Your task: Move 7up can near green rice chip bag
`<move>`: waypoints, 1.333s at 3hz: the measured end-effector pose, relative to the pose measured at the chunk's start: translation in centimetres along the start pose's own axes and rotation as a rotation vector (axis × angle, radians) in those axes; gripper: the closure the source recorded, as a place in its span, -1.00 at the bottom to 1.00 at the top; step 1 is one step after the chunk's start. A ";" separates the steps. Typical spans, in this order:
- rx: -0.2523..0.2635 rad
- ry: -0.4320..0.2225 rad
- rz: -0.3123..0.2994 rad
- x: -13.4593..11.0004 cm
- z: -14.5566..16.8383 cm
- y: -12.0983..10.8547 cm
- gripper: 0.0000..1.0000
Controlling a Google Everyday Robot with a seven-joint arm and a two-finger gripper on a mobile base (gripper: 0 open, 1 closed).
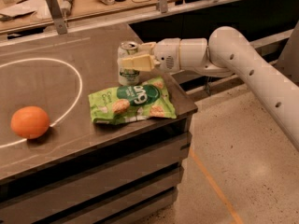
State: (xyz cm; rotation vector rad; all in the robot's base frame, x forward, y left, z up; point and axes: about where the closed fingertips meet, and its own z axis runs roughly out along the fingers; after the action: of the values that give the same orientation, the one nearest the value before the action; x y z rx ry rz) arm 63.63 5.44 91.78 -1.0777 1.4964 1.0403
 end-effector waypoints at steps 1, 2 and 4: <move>0.005 0.004 0.003 0.7 -0.6 0.6 -1.00; 0.013 0.020 -0.038 -0.2 -1.3 0.8 -1.00; 0.047 -0.042 -0.092 -2.2 -8.6 -0.6 -1.00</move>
Offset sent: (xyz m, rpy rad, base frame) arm -0.0093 -0.0252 0.0222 -0.0628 -0.0897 -0.0183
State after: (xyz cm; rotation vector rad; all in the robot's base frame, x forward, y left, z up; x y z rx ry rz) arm 62.52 -2.72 95.22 -1.0749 1.4182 0.9538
